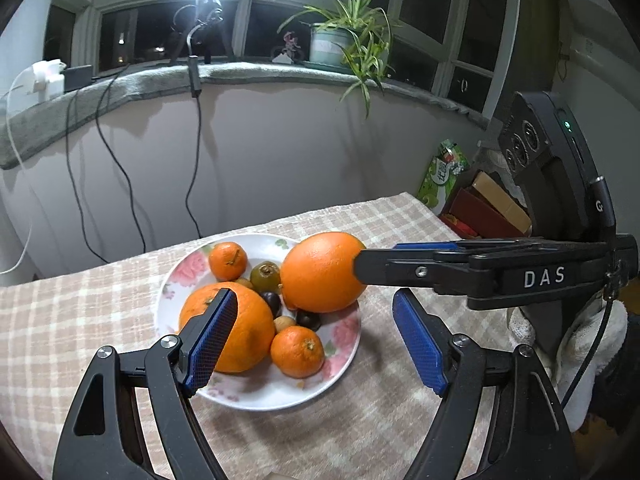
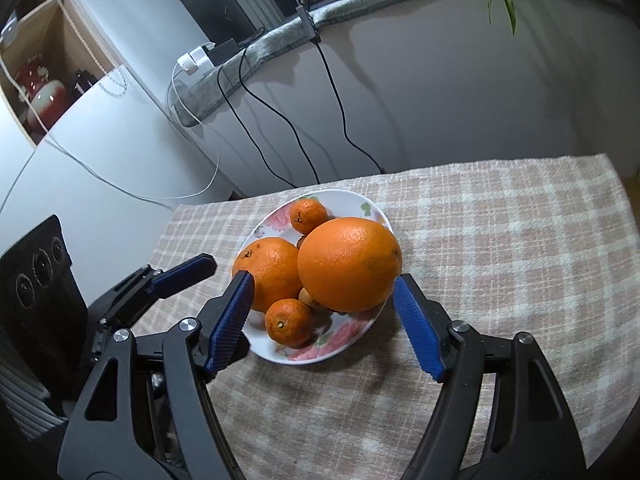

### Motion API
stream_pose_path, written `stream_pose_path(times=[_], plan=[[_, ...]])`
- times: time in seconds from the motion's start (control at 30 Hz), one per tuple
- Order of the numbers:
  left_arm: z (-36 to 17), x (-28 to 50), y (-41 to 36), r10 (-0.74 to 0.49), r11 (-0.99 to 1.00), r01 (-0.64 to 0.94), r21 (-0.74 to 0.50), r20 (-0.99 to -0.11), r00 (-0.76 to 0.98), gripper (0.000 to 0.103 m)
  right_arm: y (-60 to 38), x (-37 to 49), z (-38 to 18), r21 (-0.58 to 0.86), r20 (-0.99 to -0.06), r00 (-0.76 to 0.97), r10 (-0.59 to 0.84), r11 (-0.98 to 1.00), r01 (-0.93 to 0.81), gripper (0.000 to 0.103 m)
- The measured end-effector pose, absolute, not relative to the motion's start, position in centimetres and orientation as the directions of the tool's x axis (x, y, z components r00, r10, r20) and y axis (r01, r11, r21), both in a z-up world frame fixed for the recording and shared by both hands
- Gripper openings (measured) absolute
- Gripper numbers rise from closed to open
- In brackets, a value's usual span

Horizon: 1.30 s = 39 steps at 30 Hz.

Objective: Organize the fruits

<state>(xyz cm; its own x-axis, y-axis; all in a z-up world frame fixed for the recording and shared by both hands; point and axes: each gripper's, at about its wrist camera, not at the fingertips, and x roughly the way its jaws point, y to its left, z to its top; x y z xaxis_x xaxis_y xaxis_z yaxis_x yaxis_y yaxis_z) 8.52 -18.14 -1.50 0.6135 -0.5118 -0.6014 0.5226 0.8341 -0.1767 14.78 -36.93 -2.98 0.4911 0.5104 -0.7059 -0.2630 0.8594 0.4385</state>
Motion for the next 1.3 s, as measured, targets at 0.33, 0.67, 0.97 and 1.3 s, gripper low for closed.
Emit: stream_pose_path(times=[0.33, 0.67, 0.97, 1.3], plan=[[-1.5, 7.9, -15.4, -0.468, 0.869, 0.461, -0.179, -0.601, 0.648, 0.081, -38.3, 12.8, -1.5, 0.414, -0.637, 0.611, 0.47, 0.877, -0.242, 0.082], [-1.2, 7.0, -14.8, -0.438, 0.886, 0.435, -0.157, -0.591, 0.678, 0.082, -37.1, 10.4, -1.4, 0.297, -0.65, 0.668, 0.363, 0.93, -0.216, 0.1], [-1.9, 6.7, -14.6, -0.393, 0.909, 0.39, -0.145, -0.606, 0.691, 0.083, -36.0, 9.1, -2.2, 0.224, -0.665, 0.692, 0.281, 0.959, -0.174, 0.102], [-1.6, 6.1, -14.2, -0.357, 0.925, 0.359, -0.123, -0.598, 0.718, 0.085, -35.8, 8.7, -2.8, 0.211, -0.67, 0.696, 0.258, 0.965, -0.155, 0.102]])
